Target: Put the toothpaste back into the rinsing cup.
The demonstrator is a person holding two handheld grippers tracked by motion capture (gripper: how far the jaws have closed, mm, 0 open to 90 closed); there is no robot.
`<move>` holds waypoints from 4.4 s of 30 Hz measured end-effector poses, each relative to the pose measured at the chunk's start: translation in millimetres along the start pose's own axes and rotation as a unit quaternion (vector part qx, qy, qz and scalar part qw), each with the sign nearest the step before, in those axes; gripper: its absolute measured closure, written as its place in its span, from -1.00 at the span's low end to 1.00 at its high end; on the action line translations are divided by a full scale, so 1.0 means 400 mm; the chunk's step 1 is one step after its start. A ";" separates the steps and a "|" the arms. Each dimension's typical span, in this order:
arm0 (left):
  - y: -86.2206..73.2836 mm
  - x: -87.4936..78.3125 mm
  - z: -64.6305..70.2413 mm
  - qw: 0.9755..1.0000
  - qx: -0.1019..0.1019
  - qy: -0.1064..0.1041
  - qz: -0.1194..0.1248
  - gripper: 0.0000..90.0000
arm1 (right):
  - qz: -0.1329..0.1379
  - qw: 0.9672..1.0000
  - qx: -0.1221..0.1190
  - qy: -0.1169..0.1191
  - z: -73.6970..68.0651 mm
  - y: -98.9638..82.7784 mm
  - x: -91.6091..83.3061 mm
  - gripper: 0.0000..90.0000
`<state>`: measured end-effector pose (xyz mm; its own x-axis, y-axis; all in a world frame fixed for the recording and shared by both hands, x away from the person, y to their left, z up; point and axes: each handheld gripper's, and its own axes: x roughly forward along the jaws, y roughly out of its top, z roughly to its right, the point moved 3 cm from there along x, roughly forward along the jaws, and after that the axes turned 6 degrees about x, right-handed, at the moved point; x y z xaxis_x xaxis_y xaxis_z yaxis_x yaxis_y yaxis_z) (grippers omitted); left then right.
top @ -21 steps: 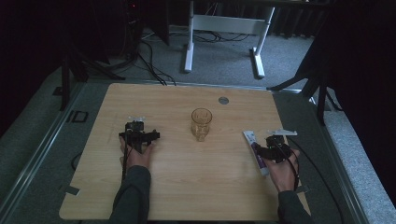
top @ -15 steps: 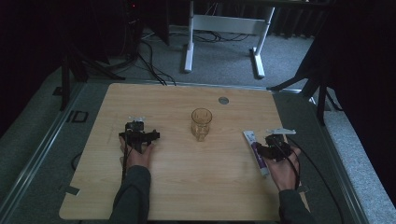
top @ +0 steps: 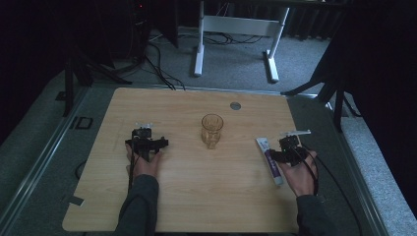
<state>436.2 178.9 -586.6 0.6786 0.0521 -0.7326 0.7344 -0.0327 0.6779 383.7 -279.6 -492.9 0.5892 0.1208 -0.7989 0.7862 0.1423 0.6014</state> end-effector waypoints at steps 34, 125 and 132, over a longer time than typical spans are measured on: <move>0.000 0.000 0.000 1.000 0.000 0.000 0.000 -1.00 | -0.118 0.992 0.007 0.050 -0.010 0.035 0.057 0.31; 0.000 0.000 0.000 1.000 0.001 -0.001 0.000 -1.00 | -0.256 0.966 -0.019 0.013 0.007 0.050 0.149 0.58; 0.000 0.000 0.000 1.000 0.001 -0.001 0.000 -1.00 | -0.209 0.977 -0.027 0.027 0.002 0.082 0.095 0.58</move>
<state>436.1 178.8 -586.5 0.6782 0.0511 -0.7331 0.7348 -0.0344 0.6774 432.0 -271.2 -503.4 0.2078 0.0923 -0.9738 0.9441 0.2415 0.2243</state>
